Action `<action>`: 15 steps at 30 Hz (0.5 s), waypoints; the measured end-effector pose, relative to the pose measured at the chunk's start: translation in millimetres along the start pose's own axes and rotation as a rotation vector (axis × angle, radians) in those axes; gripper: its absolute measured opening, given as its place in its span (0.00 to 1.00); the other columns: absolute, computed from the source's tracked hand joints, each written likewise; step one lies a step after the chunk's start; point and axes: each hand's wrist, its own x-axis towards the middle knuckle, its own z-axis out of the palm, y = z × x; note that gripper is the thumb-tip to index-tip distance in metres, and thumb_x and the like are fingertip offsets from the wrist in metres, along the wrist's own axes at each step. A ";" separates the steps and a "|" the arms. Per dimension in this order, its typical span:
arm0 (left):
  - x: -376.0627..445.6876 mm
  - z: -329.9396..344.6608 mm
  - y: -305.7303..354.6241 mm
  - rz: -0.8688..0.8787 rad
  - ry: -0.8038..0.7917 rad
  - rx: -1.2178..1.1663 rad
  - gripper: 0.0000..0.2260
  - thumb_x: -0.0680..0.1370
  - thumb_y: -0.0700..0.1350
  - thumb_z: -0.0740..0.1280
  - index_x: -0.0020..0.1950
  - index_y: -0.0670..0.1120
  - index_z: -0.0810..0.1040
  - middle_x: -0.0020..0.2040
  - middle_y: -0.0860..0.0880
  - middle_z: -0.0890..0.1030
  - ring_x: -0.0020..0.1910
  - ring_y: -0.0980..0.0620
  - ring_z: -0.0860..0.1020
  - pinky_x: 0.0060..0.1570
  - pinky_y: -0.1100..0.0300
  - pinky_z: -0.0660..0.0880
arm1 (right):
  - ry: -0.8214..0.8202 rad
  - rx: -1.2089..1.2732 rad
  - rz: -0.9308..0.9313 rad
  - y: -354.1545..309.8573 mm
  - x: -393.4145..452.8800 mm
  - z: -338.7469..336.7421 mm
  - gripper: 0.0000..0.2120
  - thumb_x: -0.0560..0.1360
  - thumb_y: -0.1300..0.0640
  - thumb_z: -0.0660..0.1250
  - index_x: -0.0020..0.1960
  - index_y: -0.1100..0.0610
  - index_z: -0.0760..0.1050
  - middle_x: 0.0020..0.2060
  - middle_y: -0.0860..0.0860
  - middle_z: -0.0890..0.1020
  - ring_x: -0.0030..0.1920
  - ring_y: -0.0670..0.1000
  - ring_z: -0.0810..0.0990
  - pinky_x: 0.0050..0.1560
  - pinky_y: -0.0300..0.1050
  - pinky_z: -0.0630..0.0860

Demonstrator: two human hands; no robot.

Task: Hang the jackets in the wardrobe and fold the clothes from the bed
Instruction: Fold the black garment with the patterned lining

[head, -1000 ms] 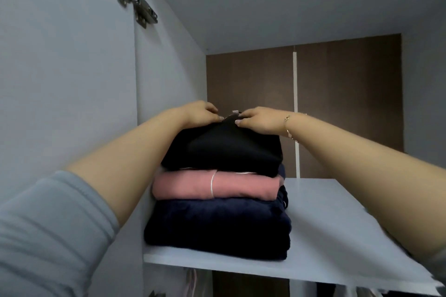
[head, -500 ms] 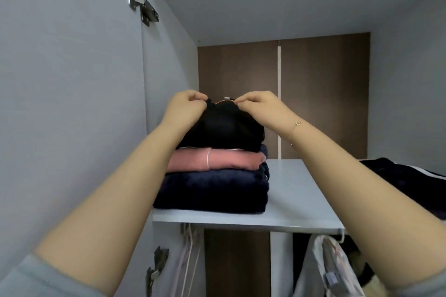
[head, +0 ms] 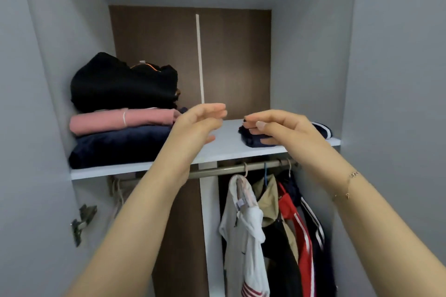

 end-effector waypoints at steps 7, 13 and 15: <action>-77.3 122.9 36.6 -0.009 -0.173 -0.114 0.13 0.78 0.39 0.65 0.57 0.55 0.81 0.54 0.59 0.83 0.56 0.62 0.79 0.60 0.57 0.76 | 0.189 -0.034 0.119 -15.2 -126.6 -99.2 0.12 0.79 0.61 0.63 0.56 0.52 0.82 0.55 0.46 0.84 0.58 0.46 0.81 0.63 0.49 0.76; -186.2 236.2 64.4 -0.078 -0.352 -0.242 0.14 0.79 0.38 0.65 0.57 0.54 0.81 0.54 0.58 0.83 0.57 0.60 0.79 0.61 0.55 0.75 | 0.307 -0.141 0.216 -41.7 -267.6 -190.0 0.12 0.79 0.60 0.63 0.58 0.51 0.81 0.55 0.43 0.84 0.57 0.42 0.81 0.61 0.46 0.76; -220.9 270.9 72.0 -0.106 -0.420 -0.280 0.13 0.79 0.38 0.65 0.57 0.54 0.81 0.54 0.58 0.84 0.57 0.60 0.80 0.61 0.55 0.76 | 0.374 -0.165 0.248 -50.5 -318.2 -216.8 0.12 0.79 0.60 0.63 0.58 0.50 0.81 0.55 0.43 0.84 0.57 0.42 0.81 0.60 0.45 0.76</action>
